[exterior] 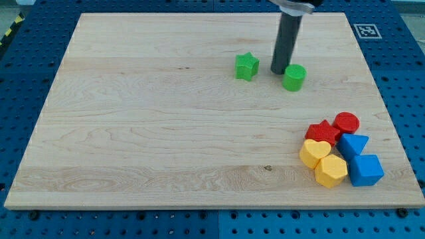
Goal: Slide green star closer to the group of blocks
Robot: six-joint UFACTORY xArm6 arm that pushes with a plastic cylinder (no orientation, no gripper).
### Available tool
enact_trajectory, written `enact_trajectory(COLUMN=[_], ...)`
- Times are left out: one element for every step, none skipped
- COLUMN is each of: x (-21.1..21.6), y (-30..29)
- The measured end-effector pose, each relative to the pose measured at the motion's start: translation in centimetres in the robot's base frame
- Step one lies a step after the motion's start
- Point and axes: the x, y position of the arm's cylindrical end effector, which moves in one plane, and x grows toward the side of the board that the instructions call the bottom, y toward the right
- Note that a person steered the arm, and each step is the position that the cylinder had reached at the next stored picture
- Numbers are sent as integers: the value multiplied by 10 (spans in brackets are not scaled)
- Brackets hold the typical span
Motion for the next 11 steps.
enact_trajectory(x=[20,43,68,73,73,57,5,-51,-56,-33,-17], y=[29,43,55,45,-12,-74,-143,-147,-127,-124,-104])
